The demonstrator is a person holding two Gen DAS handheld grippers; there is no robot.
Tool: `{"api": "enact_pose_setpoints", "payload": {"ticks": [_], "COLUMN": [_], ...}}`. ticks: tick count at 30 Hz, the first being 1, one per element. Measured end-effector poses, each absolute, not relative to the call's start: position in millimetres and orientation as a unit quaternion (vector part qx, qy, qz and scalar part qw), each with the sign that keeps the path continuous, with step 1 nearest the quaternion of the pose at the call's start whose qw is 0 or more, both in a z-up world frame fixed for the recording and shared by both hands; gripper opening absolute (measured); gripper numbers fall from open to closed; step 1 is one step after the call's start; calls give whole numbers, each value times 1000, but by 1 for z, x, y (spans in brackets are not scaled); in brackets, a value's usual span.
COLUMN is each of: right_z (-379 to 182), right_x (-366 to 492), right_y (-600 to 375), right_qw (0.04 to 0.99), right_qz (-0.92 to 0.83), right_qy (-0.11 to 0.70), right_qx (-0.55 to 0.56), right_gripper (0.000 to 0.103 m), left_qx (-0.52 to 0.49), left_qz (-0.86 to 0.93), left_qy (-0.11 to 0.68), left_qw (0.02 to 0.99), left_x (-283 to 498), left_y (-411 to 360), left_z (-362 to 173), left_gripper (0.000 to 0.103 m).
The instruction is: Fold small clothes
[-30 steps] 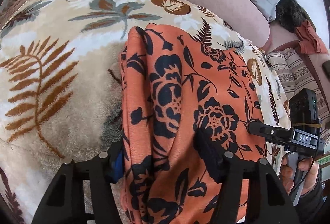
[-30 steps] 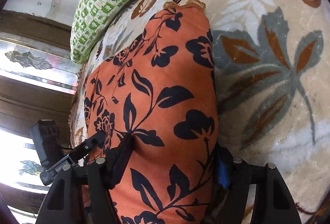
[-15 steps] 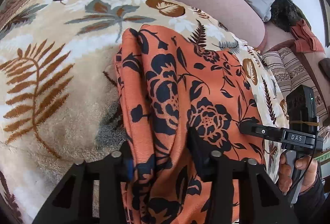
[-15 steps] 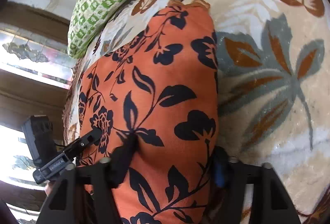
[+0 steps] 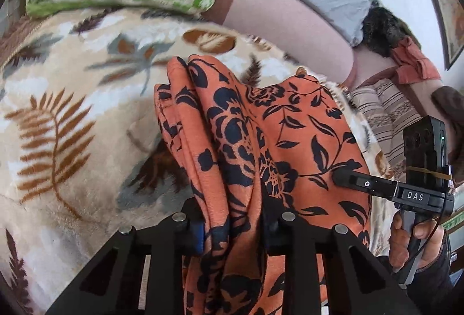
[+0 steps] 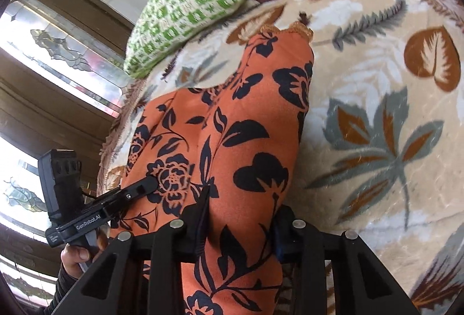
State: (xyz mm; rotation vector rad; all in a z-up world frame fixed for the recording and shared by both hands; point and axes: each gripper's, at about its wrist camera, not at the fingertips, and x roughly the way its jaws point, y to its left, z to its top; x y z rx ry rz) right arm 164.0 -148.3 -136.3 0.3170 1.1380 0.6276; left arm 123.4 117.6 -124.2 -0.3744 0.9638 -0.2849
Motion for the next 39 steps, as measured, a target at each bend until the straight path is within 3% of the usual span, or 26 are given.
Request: {"api": "enact_pose_setpoints", "payload": {"ticks": [8,14,27,39], "right_z": [-57,-24,-110,-159], "right_x": [181,212,249,252], "right_y": [-187,-229,-287,-309], "right_qw": [821,834,803,778], "right_qz": [300,297,278,267], "right_qy": [468,446,498,533], "right_qx": [130,132,174,199], "right_gripper": [37,37,36,37], "left_qx": [-163,-165,-164,-167], "left_qz": [-167,-182,-177,-181], "left_qy": [396,386,454,489], "left_qw": [888,889,858,837], "left_x": [151,188,225,226], "left_y": [79,46,5,-11], "left_z": [-56,-47,-123,-156], "left_gripper": [29,29,29,29]}}
